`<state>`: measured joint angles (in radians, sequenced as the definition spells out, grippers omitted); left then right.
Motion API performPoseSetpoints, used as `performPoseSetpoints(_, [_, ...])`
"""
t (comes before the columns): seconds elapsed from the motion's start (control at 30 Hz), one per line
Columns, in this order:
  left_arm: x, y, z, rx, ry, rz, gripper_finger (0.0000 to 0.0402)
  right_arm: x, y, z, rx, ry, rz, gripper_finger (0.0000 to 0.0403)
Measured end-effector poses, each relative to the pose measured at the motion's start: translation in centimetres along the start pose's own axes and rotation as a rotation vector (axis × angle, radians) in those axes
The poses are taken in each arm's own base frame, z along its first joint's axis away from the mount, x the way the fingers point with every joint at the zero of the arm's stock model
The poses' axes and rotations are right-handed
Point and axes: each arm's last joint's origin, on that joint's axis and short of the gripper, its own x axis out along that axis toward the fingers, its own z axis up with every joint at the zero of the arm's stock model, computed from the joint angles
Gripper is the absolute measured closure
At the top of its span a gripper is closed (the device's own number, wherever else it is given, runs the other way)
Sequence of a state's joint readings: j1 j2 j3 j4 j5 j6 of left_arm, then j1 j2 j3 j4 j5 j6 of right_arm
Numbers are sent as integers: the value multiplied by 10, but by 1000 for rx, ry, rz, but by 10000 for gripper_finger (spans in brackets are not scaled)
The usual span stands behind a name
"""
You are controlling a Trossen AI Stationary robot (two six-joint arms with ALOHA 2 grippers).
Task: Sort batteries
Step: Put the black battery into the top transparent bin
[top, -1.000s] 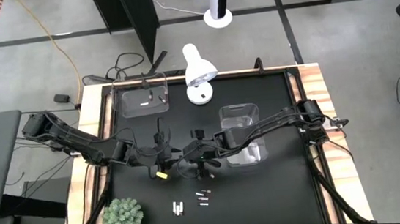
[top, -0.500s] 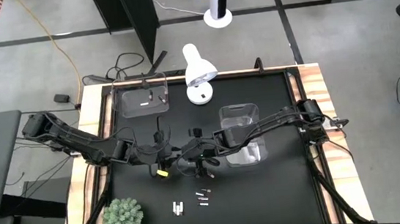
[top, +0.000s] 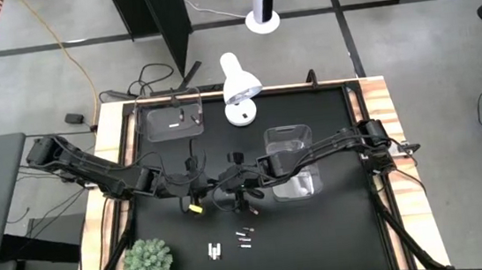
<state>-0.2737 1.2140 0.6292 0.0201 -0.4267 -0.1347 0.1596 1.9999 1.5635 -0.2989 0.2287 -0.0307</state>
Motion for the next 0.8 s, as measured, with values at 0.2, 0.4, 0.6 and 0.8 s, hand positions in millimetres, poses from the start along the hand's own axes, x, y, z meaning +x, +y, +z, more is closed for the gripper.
performPoseSetpoints(0.2, [-3, 1, 4, 18, -12, 10, 376, 0, -1, 0, 4, -3, -40, 343])
performPoseSetpoints(0.4, [-3, 2, 5, 39, -20, 53, 376, 0, -1, 0, 4, -1, -82, 282])
performPoseSetpoints(0.6, [-14, 12, 12, 45, -53, 101, 376, -1, -3, -1, 22, 18, -124, 240])
performPoseSetpoints(0.8, [-43, 43, 18, -69, -92, 368, 376, -1, -3, -7, 38, 64, -202, 228])
